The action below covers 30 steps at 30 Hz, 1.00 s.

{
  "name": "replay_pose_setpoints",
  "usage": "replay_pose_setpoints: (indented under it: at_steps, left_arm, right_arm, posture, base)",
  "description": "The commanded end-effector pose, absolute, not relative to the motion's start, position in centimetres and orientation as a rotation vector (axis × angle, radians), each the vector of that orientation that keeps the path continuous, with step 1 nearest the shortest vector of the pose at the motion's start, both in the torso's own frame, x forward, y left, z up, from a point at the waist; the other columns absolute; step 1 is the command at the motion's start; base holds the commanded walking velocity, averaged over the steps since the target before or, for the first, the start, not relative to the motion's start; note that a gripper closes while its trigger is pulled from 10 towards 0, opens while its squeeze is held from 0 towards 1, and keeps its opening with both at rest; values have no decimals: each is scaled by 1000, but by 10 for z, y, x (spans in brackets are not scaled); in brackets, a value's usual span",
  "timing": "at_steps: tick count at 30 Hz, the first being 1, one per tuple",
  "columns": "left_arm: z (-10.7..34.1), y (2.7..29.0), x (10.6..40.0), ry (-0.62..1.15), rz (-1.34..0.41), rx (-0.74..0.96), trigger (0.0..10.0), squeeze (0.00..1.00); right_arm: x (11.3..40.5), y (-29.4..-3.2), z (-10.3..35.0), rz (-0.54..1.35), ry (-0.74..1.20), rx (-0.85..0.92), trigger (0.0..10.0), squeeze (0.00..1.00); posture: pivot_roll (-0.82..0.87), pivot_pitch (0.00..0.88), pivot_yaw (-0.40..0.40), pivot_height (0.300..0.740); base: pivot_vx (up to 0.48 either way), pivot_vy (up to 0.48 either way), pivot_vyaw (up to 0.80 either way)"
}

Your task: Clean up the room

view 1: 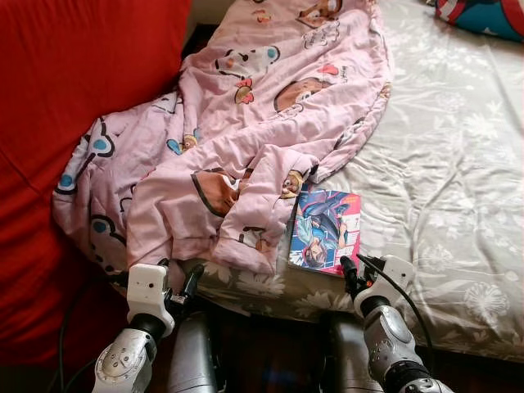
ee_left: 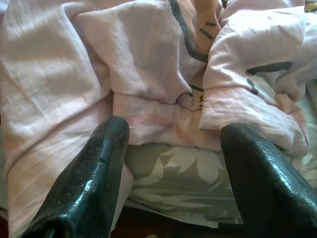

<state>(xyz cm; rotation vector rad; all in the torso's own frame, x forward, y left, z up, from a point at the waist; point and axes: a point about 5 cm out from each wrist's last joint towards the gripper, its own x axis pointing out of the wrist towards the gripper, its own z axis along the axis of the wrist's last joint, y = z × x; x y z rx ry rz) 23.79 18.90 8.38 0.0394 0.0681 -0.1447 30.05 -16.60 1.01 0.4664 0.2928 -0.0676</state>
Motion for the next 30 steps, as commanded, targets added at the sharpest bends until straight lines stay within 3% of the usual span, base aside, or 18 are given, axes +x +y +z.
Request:
replay_pose_setpoints:
  at_steps: [1,15,30]
  left_arm:
    - [81,194,233,95,-131,46,10000,0]
    - [82,194,234,102,-136,45,10000,0]
    - [79,195,230,120,-137,52,10000,0]
  right_arm:
    - [296,-163,4,-63,328,484,10000,0]
    - [303,-170,19,-95,188,442,10000,0]
    - [291,-158,0,-66,316,514,10000,0]
  posture:
    - [114,270,48,581]
    - [114,262,49,581]
    - [126,271,53,581]
  base:
    - [0,0,0]
    - [0,0,0]
    - [0,0,0]
